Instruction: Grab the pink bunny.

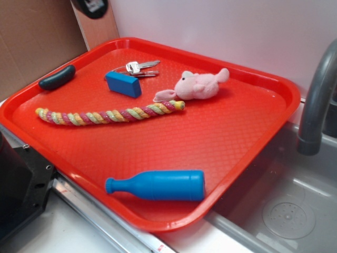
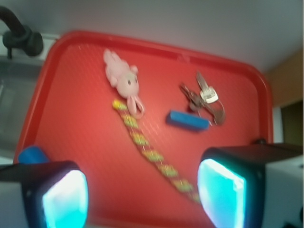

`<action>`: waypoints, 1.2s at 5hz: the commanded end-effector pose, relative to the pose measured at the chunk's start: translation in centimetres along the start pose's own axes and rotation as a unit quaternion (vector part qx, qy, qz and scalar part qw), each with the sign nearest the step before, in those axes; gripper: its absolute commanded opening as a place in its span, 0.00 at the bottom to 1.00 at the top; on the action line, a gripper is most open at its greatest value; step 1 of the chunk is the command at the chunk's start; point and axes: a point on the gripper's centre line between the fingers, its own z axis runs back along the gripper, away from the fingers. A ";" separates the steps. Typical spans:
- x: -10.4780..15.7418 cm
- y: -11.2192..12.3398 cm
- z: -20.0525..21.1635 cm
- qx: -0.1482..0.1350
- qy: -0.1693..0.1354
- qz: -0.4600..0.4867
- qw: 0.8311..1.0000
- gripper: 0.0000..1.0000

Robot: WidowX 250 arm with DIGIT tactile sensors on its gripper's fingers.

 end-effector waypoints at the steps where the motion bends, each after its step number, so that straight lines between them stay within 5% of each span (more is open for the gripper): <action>1: 3.8 0.3 -3.7 0.011 -0.024 0.031 0.999 1.00; 2: 6.3 0.6 -7.5 0.026 -0.030 0.053 0.998 1.00; 4: 9.4 -0.3 -14.6 0.005 -0.011 0.010 1.000 1.00; 6: 9.9 -0.8 -18.4 -0.003 0.018 -0.027 0.999 1.00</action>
